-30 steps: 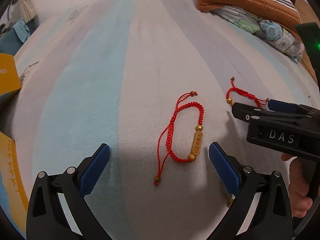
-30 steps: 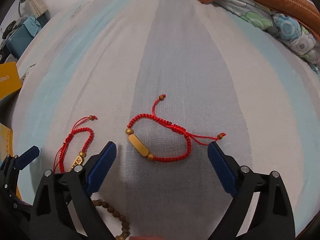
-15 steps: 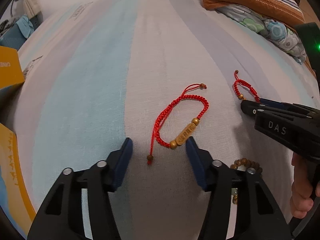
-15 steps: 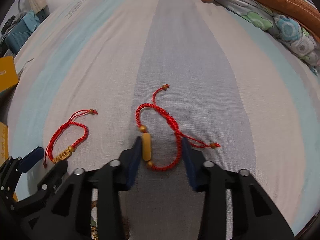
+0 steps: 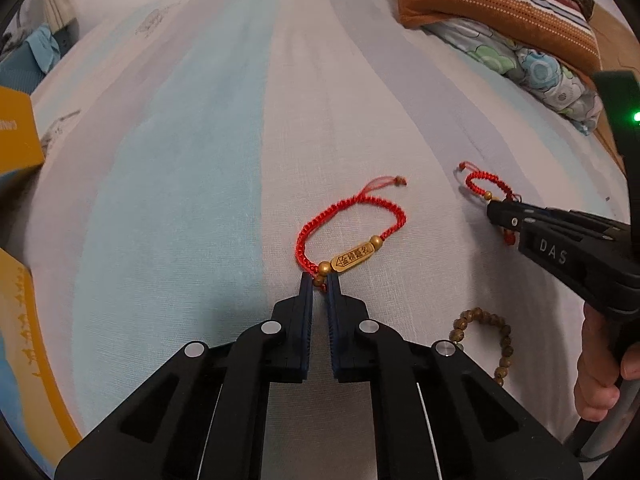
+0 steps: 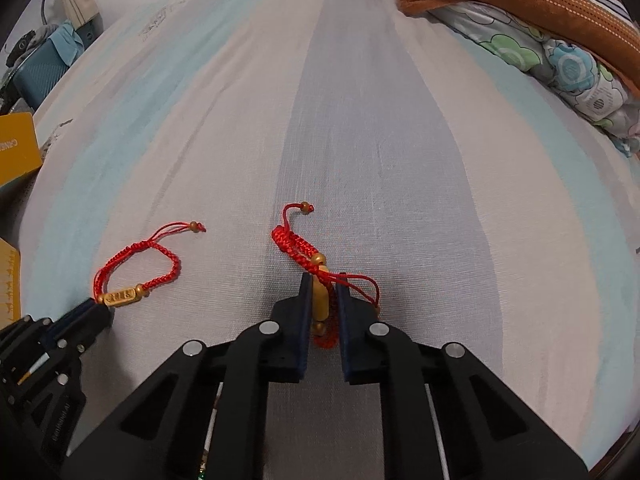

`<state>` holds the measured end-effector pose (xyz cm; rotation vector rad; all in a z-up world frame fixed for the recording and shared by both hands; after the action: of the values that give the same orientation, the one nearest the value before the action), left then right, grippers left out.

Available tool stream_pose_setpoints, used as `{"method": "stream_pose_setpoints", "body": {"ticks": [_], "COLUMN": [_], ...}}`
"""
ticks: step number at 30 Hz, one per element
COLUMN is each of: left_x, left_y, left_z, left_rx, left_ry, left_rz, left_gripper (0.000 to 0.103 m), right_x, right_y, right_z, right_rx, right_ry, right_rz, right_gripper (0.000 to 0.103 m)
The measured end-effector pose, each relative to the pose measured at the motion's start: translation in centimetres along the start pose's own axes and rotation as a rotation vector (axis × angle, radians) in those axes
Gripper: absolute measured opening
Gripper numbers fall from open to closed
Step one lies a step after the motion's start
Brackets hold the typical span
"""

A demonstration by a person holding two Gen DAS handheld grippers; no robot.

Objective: Organize jewelry
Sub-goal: 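Grasp a red string bracelet with left tool while right tool grasps the other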

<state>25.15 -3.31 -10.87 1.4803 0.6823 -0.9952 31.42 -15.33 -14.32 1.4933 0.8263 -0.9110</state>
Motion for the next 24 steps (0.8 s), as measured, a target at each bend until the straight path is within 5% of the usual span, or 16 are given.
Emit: {"method": "stream_pose_setpoints", "body": {"ticks": [9,13,15,22,24], "left_x": [-0.7,-0.2,0.3,1.7,1.8], "left_y": [0.7,1.2,1.4,1.4,1.3], "left_z": [-0.5,-0.4,-0.5,-1.0,-1.0], "left_rx": [-0.019,-0.016,-0.019,-0.037,-0.038], "left_ry": [-0.010,0.006,0.026,0.027,0.020], "left_rz": [0.030,0.039,0.036,0.006,-0.001], "left_gripper": [0.009,0.030,0.033,0.032,0.021], "right_x": [-0.4,-0.4,-0.3,-0.1,-0.1], "right_y": [0.2,0.3,0.3,0.3,0.3], "right_z": [0.2,0.3,0.3,0.0,0.1], "right_rx": [0.001,0.001,0.000,-0.009,-0.008], "right_ry": [0.017,0.018,0.016,0.017,0.019], "right_rz": [0.005,0.003,0.000,-0.006,-0.007], "right_gripper": [0.011,0.011,0.011,0.011,0.011]}}
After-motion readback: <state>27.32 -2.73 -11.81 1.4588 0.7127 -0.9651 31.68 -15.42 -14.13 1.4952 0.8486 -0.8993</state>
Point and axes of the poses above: each gripper's, at about its wrist camera, not at the fingertips, and x roughly the way its jaws point, z to its right, y to its top, the point moved 5 cm from there along x, roughly the way its jaws point, and after that the axes turned 8 degrees about x, right-handed, at the moved point
